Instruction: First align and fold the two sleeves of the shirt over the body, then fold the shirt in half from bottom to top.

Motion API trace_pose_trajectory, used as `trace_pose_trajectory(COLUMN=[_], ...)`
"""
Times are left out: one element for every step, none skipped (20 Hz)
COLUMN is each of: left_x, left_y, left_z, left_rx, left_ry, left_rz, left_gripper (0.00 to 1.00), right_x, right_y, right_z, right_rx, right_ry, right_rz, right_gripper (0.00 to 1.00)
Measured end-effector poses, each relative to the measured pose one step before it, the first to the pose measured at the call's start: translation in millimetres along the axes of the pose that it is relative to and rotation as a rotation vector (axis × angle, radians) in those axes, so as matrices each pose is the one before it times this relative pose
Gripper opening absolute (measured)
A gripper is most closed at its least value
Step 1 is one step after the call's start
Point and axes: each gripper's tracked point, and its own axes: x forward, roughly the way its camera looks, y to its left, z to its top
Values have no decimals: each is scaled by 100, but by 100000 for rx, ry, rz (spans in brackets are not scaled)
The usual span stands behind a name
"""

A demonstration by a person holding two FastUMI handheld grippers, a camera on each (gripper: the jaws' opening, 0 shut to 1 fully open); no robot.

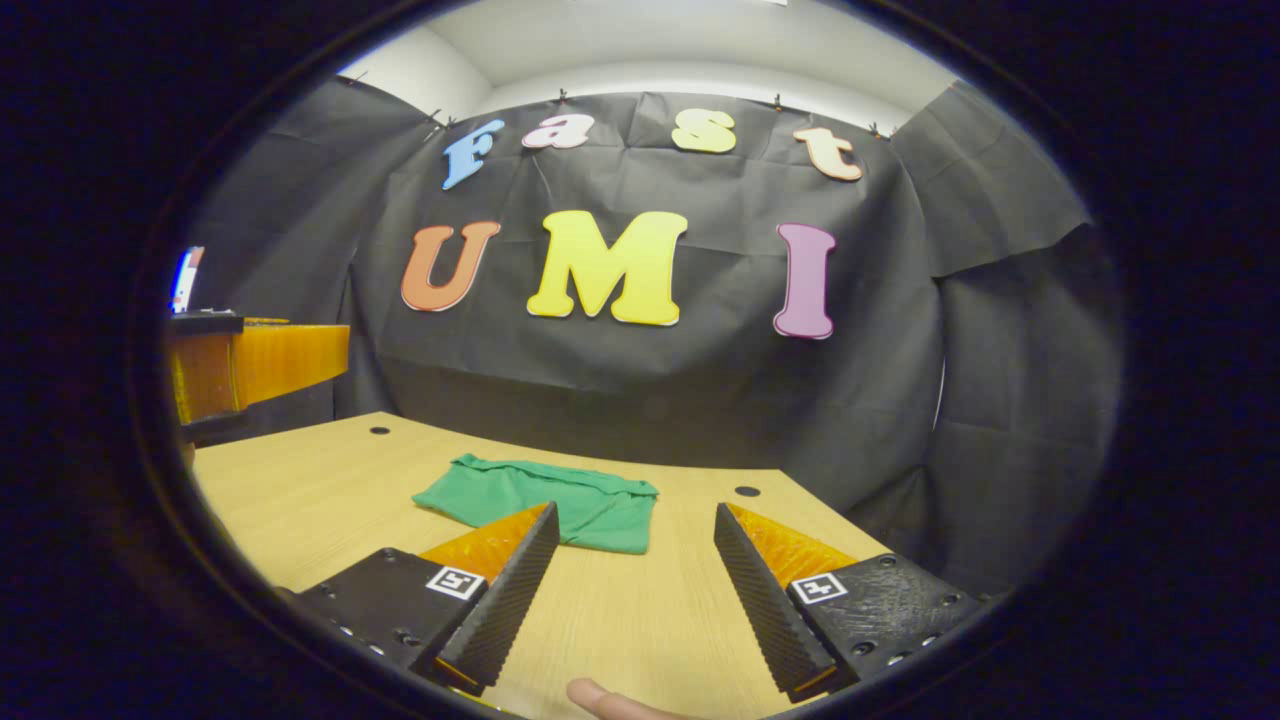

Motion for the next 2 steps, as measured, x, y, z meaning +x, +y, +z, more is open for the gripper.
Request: trace_pose_trajectory(left_x=[112, 127], left_y=[150, 162], left_z=[-57, -127], left_rx=[-1224, -1218], left_ry=[-52, 440], left_rz=[118, 299], left_gripper=[100, 100], right_x=[174, 102], right_y=[-255, -428], right_z=[118, 31], right_rx=[627, -66], right_ry=[532, 234], right_rz=[-402, -874], right_gripper=[95, 95])
